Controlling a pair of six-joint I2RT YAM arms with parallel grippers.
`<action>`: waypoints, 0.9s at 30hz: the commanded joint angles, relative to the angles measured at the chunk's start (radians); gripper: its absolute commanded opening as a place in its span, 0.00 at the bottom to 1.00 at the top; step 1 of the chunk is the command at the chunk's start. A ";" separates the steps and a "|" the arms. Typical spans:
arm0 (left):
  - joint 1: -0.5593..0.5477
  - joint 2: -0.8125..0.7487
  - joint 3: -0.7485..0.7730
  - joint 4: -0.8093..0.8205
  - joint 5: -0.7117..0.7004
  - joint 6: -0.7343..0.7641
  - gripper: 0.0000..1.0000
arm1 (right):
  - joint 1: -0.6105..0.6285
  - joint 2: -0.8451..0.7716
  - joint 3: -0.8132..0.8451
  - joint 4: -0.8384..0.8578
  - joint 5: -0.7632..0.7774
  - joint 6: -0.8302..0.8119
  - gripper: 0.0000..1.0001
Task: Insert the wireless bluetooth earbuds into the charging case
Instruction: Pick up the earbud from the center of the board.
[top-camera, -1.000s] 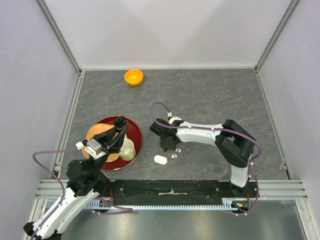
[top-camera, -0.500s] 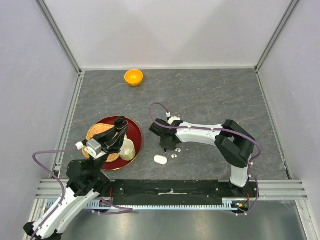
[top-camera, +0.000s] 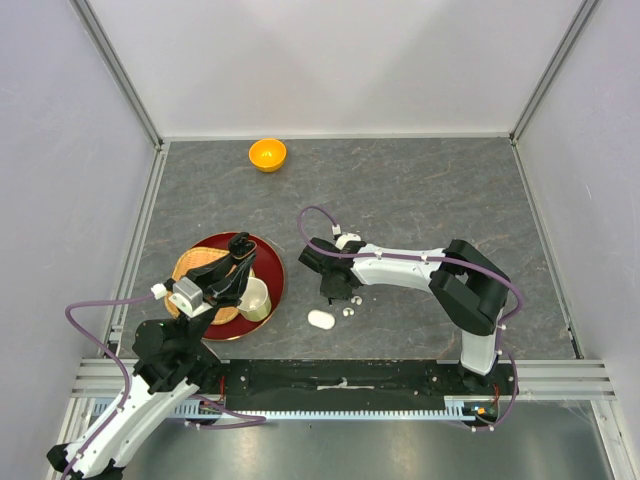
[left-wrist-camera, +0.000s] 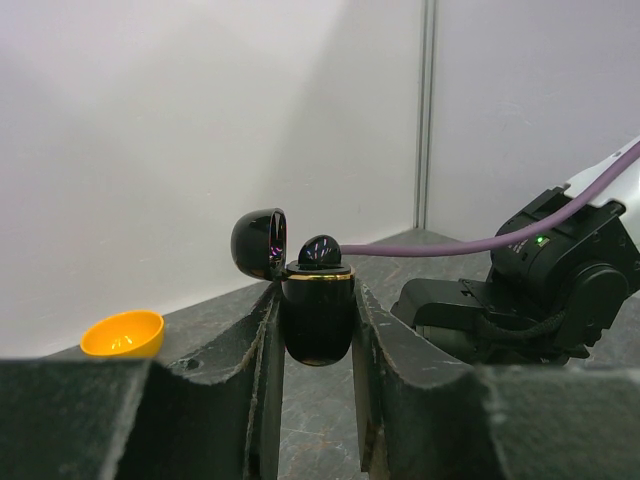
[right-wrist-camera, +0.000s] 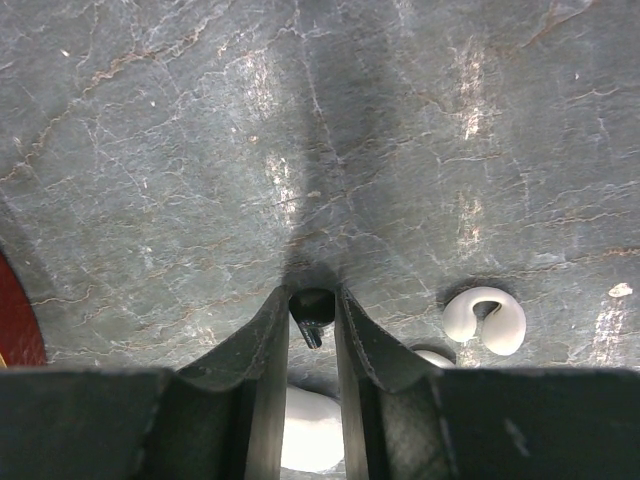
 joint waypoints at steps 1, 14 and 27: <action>-0.001 -0.053 0.012 0.030 -0.012 -0.032 0.02 | 0.009 0.039 -0.021 -0.009 -0.013 0.000 0.27; -0.002 -0.052 0.015 0.030 -0.012 -0.056 0.02 | 0.009 -0.032 -0.016 0.045 0.004 -0.068 0.00; -0.001 -0.038 -0.019 0.115 -0.005 -0.127 0.02 | 0.040 -0.559 -0.283 0.474 0.235 -0.117 0.00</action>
